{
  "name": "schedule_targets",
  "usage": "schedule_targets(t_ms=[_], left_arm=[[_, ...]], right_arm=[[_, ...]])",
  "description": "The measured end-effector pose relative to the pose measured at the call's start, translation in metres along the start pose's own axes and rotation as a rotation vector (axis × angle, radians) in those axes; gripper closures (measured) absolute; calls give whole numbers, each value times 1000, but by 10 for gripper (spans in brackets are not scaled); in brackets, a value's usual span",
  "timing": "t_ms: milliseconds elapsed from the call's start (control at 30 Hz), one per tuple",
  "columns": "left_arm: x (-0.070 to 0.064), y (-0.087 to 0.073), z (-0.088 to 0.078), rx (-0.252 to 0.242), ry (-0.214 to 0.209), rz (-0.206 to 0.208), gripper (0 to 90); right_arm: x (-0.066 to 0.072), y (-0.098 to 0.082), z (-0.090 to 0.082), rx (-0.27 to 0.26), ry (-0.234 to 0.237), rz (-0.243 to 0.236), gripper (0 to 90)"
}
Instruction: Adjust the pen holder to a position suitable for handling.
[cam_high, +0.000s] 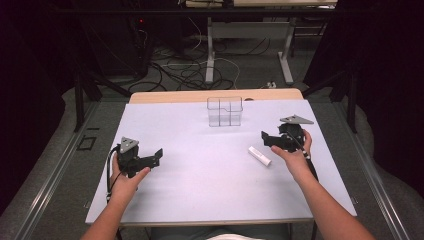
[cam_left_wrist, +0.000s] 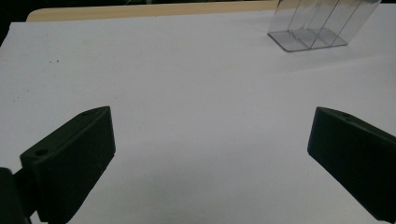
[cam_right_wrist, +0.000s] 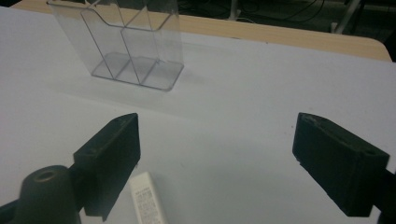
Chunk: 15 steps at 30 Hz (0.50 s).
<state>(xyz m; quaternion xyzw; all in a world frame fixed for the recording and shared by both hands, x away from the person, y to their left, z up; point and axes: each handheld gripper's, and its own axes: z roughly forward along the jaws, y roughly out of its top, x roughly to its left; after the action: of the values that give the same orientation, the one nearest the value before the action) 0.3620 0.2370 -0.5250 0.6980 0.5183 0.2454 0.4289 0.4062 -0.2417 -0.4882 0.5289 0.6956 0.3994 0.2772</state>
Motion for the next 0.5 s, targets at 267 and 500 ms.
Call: schedule_targets(t_ms=[267, 500], left_arm=[[1, -3, -1, 2, -2, 1, 3], [2, -3, -2, 3, 1, 3, 3]], right_arm=[[17, 40, 7, 24, 28, -18, 150], [29, 68, 19, 65, 53, -35, 171]])
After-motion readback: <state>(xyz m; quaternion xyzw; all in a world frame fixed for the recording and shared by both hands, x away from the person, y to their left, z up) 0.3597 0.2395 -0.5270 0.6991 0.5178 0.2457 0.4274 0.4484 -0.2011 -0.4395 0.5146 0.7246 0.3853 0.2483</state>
